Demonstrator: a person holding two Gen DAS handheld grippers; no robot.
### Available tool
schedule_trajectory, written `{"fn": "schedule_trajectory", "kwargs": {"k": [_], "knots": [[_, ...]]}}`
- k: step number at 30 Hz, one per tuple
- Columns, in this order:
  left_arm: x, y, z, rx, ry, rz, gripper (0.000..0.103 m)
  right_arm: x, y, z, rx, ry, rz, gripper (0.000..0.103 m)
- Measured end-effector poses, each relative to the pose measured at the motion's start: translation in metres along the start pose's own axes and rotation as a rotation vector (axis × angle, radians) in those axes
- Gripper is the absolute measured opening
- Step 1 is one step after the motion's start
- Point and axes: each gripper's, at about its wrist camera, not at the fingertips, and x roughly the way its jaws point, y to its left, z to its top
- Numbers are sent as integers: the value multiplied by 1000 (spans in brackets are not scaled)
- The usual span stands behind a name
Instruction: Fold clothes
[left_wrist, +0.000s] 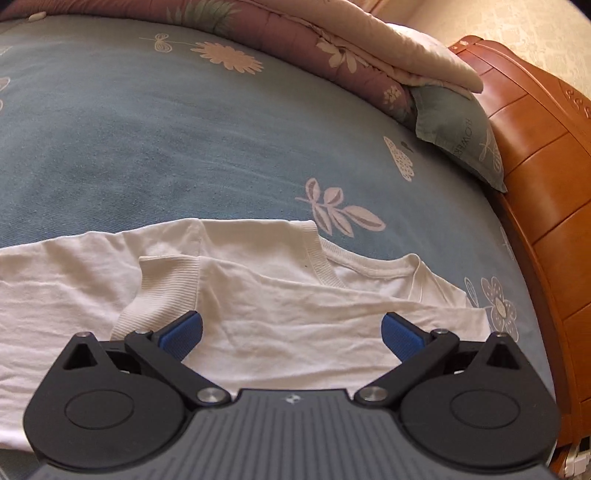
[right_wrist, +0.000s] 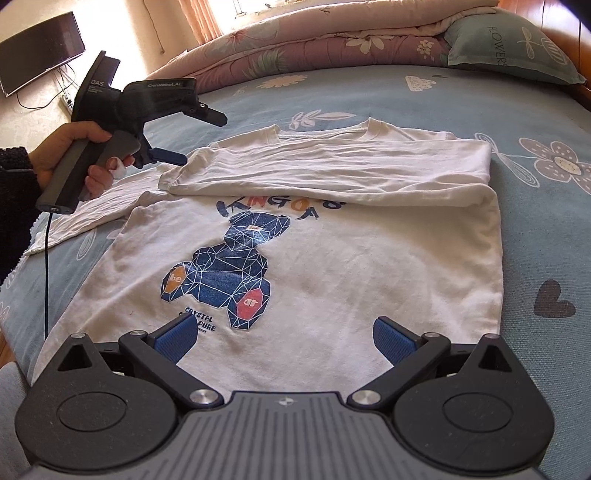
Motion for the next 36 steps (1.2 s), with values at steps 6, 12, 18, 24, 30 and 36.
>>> {"fn": "schedule_trajectory", "kwargs": {"k": [6,12,18,24,30,36], "knots": [[-8,28,3,-48,-122,290,102,0,-2,0,9,1,0,103],[-19,9,8,-28,-93,66,102,3,-1,0,6,12,5,103],[24,-37,-11,135,-1,12,102,16,-1,-3,-2,46,-26,103],[11,-23,-44,177,2,102,102,21,2,-8,-52,53,-55,103],[-4,-46,-49,275,25,120,102,21,18,-14,-205,62,-110,103],[-15,-61,-33,282,-8,55,102,-5,14,39,-260,-171,-246,103]]}}
